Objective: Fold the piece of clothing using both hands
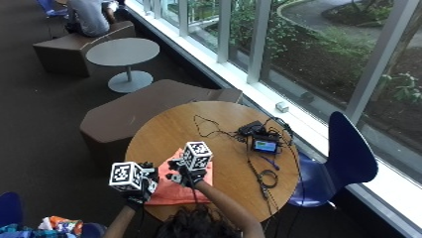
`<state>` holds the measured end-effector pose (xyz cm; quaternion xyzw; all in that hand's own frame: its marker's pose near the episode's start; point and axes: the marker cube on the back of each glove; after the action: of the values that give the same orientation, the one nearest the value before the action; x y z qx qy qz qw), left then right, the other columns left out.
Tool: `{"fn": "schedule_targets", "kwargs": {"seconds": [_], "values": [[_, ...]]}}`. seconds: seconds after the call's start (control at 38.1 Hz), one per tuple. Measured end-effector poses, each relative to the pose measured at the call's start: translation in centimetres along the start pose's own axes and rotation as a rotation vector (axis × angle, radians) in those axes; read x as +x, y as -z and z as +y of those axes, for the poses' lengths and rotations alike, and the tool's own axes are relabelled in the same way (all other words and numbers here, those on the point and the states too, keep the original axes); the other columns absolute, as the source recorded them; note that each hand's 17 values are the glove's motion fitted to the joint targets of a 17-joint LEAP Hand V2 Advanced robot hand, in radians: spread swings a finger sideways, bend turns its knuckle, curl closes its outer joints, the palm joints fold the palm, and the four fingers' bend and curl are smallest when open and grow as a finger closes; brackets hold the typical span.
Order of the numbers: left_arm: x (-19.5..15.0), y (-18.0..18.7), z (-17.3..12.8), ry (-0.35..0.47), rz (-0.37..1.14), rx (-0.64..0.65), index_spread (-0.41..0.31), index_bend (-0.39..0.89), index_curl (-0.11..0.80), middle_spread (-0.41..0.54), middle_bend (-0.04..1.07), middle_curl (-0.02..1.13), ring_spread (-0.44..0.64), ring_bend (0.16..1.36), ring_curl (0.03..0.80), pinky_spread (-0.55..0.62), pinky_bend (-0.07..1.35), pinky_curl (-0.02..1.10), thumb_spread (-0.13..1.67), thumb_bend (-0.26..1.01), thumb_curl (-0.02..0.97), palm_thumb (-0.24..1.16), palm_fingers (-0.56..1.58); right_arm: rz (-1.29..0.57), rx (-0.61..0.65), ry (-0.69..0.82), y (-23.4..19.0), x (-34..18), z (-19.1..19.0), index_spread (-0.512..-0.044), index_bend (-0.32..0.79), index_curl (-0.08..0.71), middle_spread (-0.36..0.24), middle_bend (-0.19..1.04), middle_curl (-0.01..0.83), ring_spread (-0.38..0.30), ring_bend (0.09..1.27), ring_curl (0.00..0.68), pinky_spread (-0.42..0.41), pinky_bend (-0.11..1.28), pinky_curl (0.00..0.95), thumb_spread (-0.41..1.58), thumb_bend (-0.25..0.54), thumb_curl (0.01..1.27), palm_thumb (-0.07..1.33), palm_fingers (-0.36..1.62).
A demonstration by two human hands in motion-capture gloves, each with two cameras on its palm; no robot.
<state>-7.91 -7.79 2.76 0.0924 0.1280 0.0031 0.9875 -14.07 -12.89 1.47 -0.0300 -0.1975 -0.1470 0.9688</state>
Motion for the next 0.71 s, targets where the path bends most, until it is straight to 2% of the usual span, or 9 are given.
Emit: {"fn": "schedule_targets", "kwargs": {"seconds": [0.05, 0.08, 0.1, 0.13, 0.21, 0.34, 0.47, 0.71], "values": [[1.1, 0.5, -0.5, -0.025, -0.014, 0.015, -0.106, 0.14, 0.312, -0.023, 0.2, 0.39, 0.09, 0.55, 0.319, 0.09, 0.6, 0.39, 1.43, 0.0, 0.207, 0.16, 0.48, 0.029, -0.007, -0.028, 0.6, 3.1, 0.4, -0.309, 0.12, 0.286, -0.202, 0.11, 0.383, -0.221, 0.53, 0.466, -0.248, 0.7, 0.422, 0.81, -0.065, 0.64, 0.73, 0.78], [1.7, 0.7, -0.8, -0.033, -0.021, 0.017, -0.106, 0.14, 0.313, -0.027, 0.2, 0.39, 0.09, 0.55, 0.317, 0.09, 0.6, 0.38, 1.43, 0.0, 0.207, 0.16, 0.49, 0.06, -0.009, -0.053, 1.1, 4.6, 0.9, -0.314, 0.17, 0.304, -0.19, 0.13, 0.384, -0.2, 0.46, 0.452, -0.203, 0.65, 0.413, 0.86, -0.059, 0.62, 0.71, 0.69], [2.2, 0.8, -1.0, -0.038, -0.03, 0.017, -0.107, 0.14, 0.314, -0.025, 0.19, 0.39, 0.09, 0.55, 0.317, 0.09, 0.59, 0.38, 1.43, 0.0, 0.208, 0.16, 0.49, 0.1, -0.01, -0.082, 1.7, 6.0, 1.4, -0.313, 0.14, 0.301, -0.185, 0.13, 0.382, -0.196, 0.5, 0.469, -0.206, 0.69, 0.432, 0.89, -0.049, 0.61, 0.7, 0.74], [2.7, 0.8, -1.3, -0.04, -0.04, 0.013, -0.107, 0.14, 0.314, -0.029, 0.2, 0.39, 0.09, 0.55, 0.318, 0.09, 0.59, 0.38, 1.43, 0.0, 0.211, 0.16, 0.49, 0.147, -0.012, -0.113, 2.4, 7.5, 2.0, -0.315, 0.19, 0.31, -0.173, 0.15, 0.379, -0.162, 0.4, 0.429, -0.145, 0.62, 0.402, 0.94, -0.041, 0.61, 0.69, 0.62], [3.8, 0.3, -2.0, -0.037, -0.064, -0.004, -0.109, 0.13, 0.315, -0.032, 0.19, 0.39, 0.09, 0.54, 0.318, 0.09, 0.58, 0.38, 1.42, 0.0, 0.214, 0.16, 0.5, 0.303, -0.001, -0.2, 4.6, 11.2, 3.8, -0.323, 0.19, 0.323, -0.148, 0.18, 0.385, -0.105, 0.33, 0.413, -0.047, 0.57, 0.391, 1.03, -0.025, 0.58, 0.66, 0.54], [5.2, -1.2, -2.6, -0.038, -0.079, -0.046, -0.11, 0.13, 0.311, -0.035, 0.19, 0.39, 0.09, 0.54, 0.319, 0.09, 0.58, 0.38, 1.42, -0.01, 0.221, 0.17, 0.49, 0.484, 0.129, -0.308, 7.9, 15.1, 6.3, -0.334, 0.19, 0.334, -0.122, 0.16, 0.369, -0.028, 0.23, 0.364, 0.073, 0.52, 0.359, 1.15, -0.02, 0.54, 0.62, 0.43], [6.2, -1.9, -2.9, -0.043, -0.101, -0.074, -0.111, 0.13, 0.309, -0.037, 0.19, 0.4, 0.09, 0.54, 0.318, 0.1, 0.57, 0.38, 1.41, 0.0, 0.225, 0.18, 0.49, 0.453, 0.2, -0.344, 9.2, 16.2, 7.8, -0.344, 0.18, 0.343, -0.107, 0.15, 0.349, 0.011, 0.21, 0.34, 0.134, 0.51, 0.34, 1.22, -0.016, 0.51, 0.59, 0.44], [6.4, -2.2, -2.9, -0.045, -0.091, -0.079, -0.106, 0.13, 0.305, -0.032, 0.18, 0.39, 0.1, 0.54, 0.323, 0.1, 0.57, 0.38, 1.4, -0.01, 0.235, 0.18, 0.48, 0.452, 0.198, -0.341, 8.3, 15.5, 8.1, -0.349, 0.18, 0.358, -0.089, 0.15, 0.329, 0.048, 0.2, 0.333, 0.191, 0.49, 0.333, 1.29, -0.011, 0.48, 0.58, 0.43]]}}
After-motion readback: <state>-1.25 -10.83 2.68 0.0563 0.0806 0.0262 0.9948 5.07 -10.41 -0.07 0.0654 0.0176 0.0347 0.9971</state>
